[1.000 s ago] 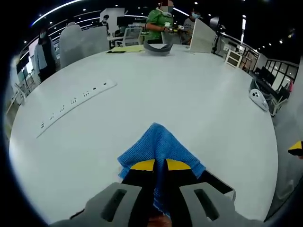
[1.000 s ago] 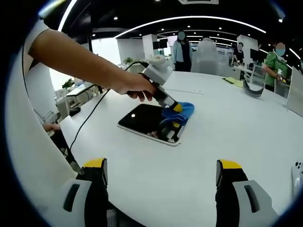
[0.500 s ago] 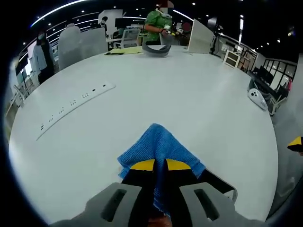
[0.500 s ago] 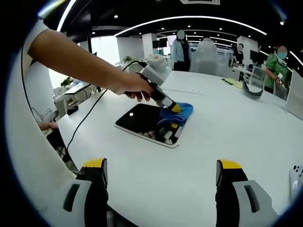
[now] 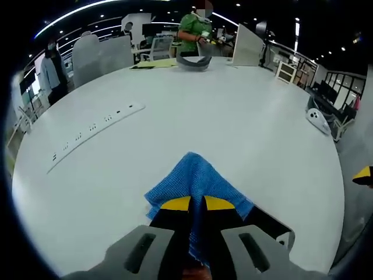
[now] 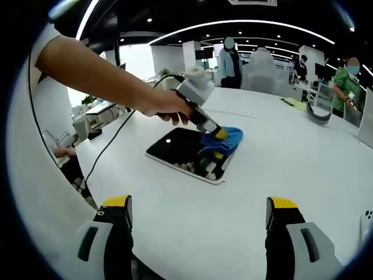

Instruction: Wipe the mirror surface with the cleaning cloth until all visible marks leave the cleaned area.

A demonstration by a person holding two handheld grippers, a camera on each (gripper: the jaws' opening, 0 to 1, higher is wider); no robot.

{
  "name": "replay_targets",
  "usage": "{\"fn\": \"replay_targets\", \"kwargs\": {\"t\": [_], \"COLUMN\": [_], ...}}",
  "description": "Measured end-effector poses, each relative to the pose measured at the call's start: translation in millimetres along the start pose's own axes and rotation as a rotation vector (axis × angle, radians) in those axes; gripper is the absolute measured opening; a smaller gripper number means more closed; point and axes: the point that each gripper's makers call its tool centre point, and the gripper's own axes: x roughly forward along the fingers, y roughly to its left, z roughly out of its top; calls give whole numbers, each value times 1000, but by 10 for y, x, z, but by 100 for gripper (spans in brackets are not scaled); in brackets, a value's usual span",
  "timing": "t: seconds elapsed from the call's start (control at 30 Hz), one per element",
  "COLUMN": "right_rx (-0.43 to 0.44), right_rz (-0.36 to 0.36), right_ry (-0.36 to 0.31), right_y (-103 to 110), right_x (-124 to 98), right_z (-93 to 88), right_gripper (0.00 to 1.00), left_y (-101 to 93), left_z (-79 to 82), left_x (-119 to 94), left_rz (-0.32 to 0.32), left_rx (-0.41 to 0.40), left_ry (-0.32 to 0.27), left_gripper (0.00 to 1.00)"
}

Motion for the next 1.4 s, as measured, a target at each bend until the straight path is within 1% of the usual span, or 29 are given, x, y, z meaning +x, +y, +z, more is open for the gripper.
{"fn": "replay_targets", "kwargs": {"t": [0.2,0.47,0.7,1.07,1.27,1.4], "right_rx": [-21,-40,-57,-63,-54,-44], "right_rz": [32,58,85,79,69,61], "right_ry": [9,-8,-7,-21,-15,-15], "right_y": [26,3,66,90,79,63], "right_x": [33,53,70,96,84,77], "right_z": [-55,6,13,87,52,40], "right_gripper": [95,95,95,95,95,95], "left_y": [45,79,121,164,170,166], "left_z": [-27,-59,-137,-214,-244,-269], "left_x": [-34,-69,-150,-233,-259,-286], "left_rz": [-1,4,6,-3,-8,-6], "left_rx": [-8,-27,-42,-38,-53,-64], "left_ry": [-7,-10,-10,-3,-2,-16], "left_gripper": [5,5,5,5,5,5]}}
